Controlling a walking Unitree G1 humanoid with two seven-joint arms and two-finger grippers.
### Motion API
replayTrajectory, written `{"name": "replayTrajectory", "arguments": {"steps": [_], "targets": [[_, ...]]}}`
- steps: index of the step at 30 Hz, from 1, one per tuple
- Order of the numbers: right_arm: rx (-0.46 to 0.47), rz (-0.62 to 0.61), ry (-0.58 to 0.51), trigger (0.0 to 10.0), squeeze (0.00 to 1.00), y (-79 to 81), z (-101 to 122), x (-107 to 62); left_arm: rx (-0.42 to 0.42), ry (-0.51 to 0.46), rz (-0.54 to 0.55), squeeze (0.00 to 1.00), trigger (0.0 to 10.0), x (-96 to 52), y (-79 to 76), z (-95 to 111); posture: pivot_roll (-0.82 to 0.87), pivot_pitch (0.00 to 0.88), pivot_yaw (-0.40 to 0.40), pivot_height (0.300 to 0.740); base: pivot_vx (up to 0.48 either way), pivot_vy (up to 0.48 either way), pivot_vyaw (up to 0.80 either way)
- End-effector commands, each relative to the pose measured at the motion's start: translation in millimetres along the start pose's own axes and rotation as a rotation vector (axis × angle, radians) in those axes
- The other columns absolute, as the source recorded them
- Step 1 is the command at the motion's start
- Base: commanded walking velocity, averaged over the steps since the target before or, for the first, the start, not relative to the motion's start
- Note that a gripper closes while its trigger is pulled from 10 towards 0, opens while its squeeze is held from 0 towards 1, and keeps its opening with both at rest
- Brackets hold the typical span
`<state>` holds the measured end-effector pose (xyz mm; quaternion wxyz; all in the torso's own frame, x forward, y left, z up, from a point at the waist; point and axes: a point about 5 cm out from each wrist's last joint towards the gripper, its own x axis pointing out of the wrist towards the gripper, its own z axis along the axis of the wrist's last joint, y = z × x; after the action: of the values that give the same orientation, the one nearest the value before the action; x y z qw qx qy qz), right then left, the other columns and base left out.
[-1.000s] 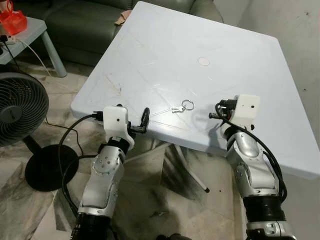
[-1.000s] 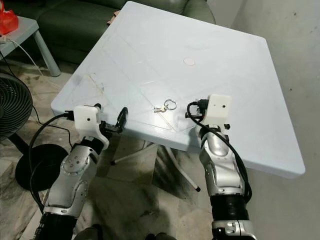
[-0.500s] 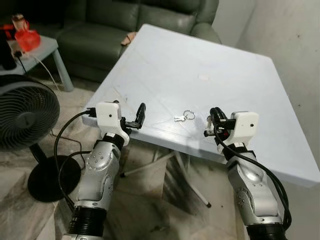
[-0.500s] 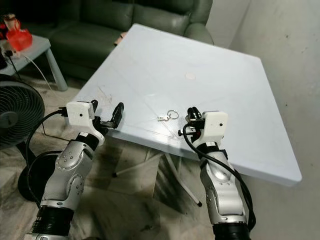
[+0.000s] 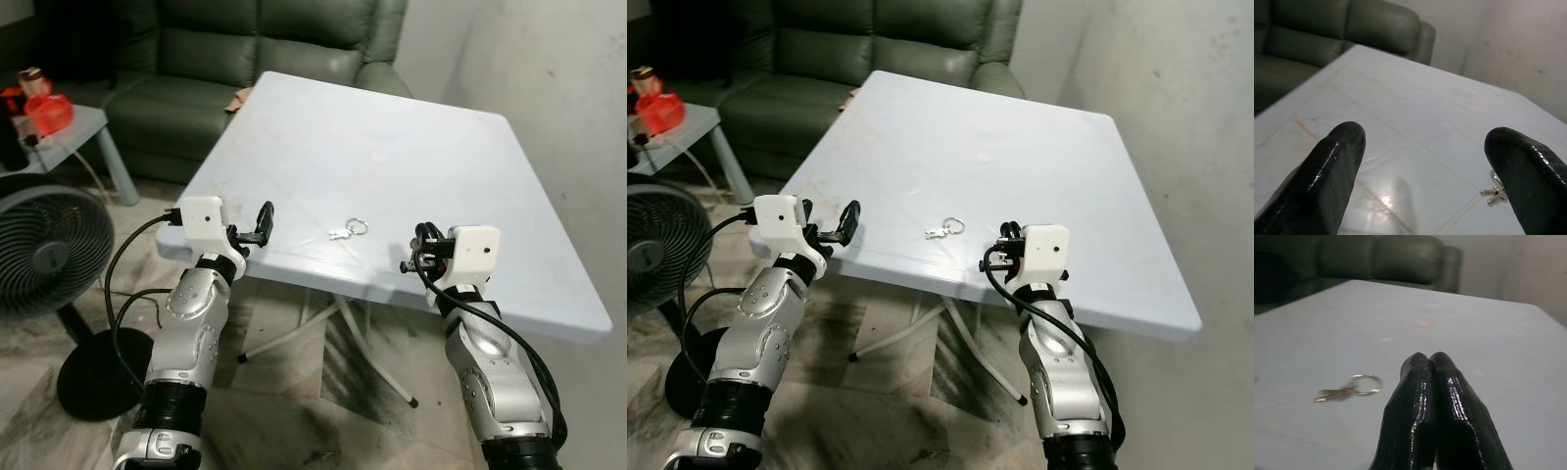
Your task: Hang keys on a hook
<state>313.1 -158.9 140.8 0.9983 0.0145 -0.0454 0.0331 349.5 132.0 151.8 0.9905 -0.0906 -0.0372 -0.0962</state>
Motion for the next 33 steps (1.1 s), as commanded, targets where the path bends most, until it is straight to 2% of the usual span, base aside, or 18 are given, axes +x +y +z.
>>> {"name": "replayTrajectory", "arguments": {"steps": [1, 7, 11, 15, 20, 26, 33], "targets": [[-0.011, -0.047, -0.028, 10.0, 0.00, -11.0, 6.7, 3.8, 0.016, -0.015, -0.002, 0.00, 10.0, 5.2, 2.4, 6.0, 0.03, 0.000, -0.054, 0.740, 0.000, 0.000, -0.73], [-0.014, -0.078, -0.037, 10.0, 0.00, -17.5, 7.6, 5.0, 0.061, -0.042, 0.014, 0.00, 10.0, 11.3, 7.6, 12.7, 0.03, 0.000, -0.052, 0.740, 0.000, 0.045, -0.73], [-0.009, -0.095, -0.032, 10.0, 0.00, -17.6, 5.3, 5.0, 0.013, -0.032, 0.038, 0.00, 10.0, 13.8, 11.5, 11.8, 0.03, 0.000, -0.052, 0.740, 0.000, 0.457, -0.73], [-0.002, -0.105, -0.031, 10.0, 0.00, -15.5, 3.0, 3.1, 0.017, -0.039, 0.048, 0.00, 10.0, 13.3, 12.8, 11.4, 0.03, 0.000, -0.047, 0.740, 0.000, 0.117, -0.73], [0.006, -0.116, -0.027, 10.0, 0.00, -14.8, 1.0, -0.4, 0.023, -0.006, 0.065, 0.00, 10.0, 13.7, 12.4, 5.5, 0.02, 0.000, -0.047, 0.740, 0.000, 0.000, -0.73], [0.000, -0.119, -0.021, 10.0, 0.00, -13.9, -0.7, -2.4, -0.009, 0.024, 0.068, 0.00, 10.0, 14.7, 11.5, 0.7, 0.01, 0.000, -0.054, 0.740, 0.000, 0.000, -0.73], [-0.013, -0.126, -0.021, 10.0, 0.00, -17.9, -0.6, -2.9, 0.027, 0.017, 0.051, 0.00, 10.0, 14.6, 6.7, -0.2, 0.02, 0.000, -0.052, 0.740, 0.000, 0.000, -0.73]]}}
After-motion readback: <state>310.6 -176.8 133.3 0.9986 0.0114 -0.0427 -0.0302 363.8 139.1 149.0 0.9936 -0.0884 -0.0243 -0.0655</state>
